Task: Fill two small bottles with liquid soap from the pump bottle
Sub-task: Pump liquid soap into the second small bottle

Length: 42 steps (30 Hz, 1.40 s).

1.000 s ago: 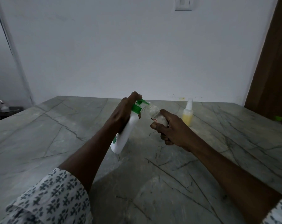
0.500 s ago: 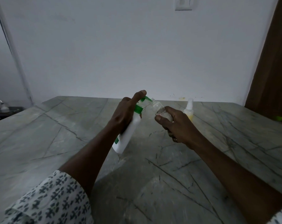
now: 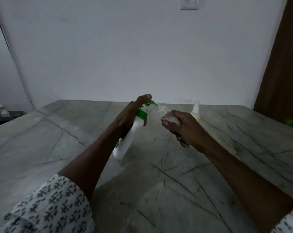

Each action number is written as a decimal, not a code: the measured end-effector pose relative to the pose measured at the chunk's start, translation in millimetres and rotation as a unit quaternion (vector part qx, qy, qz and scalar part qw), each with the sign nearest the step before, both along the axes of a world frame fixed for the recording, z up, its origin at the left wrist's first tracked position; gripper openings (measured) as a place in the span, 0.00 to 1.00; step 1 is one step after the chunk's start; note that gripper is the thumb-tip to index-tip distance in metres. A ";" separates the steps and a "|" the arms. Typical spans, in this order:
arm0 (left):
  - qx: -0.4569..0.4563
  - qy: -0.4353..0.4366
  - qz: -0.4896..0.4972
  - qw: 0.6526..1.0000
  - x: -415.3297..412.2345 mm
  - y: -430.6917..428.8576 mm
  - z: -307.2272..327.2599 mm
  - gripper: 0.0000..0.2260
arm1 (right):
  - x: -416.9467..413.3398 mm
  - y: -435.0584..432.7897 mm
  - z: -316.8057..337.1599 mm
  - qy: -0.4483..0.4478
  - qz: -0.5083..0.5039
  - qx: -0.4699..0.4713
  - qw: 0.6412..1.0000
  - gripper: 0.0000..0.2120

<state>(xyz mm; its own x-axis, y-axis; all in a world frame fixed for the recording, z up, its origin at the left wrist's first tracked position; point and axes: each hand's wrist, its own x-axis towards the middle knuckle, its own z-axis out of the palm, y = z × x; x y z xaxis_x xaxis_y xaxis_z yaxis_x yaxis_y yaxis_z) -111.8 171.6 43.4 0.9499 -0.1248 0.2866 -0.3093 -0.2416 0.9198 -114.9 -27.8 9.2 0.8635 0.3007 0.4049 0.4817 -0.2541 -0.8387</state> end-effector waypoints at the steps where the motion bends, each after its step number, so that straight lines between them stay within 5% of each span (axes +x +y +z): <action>1: 0.000 0.005 0.001 1.000 0.8 0.8 -0.6 0.21 | -0.3 -1.5 -0.5 -0.003 0.010 0.002 1.000 0.08; 11: -0.057 0.002 0.003 0.998 6.2 1.3 -3.2 0.18 | -0.5 3.0 -4.0 -0.034 0.004 -0.015 0.999 0.08; 17: -0.009 -0.008 0.018 1.000 7.0 0.7 -4.2 0.32 | 0.3 0.5 -2.3 -0.036 -0.007 0.001 0.999 0.07; 22: -0.020 -0.011 0.039 0.999 5.9 -2.9 -4.9 0.22 | 0.5 0.9 -3.3 -0.028 -0.021 -0.004 0.999 0.08; 29: -0.012 -0.052 0.061 0.997 11.0 -0.8 -9.2 0.19 | 2.7 2.9 -7.0 -0.035 -0.015 -0.024 0.999 0.07; 42: -0.020 -0.044 0.076 0.996 16.1 -1.4 -11.5 0.27 | 6.7 -1.5 -8.5 -0.045 -0.033 -0.033 0.998 0.12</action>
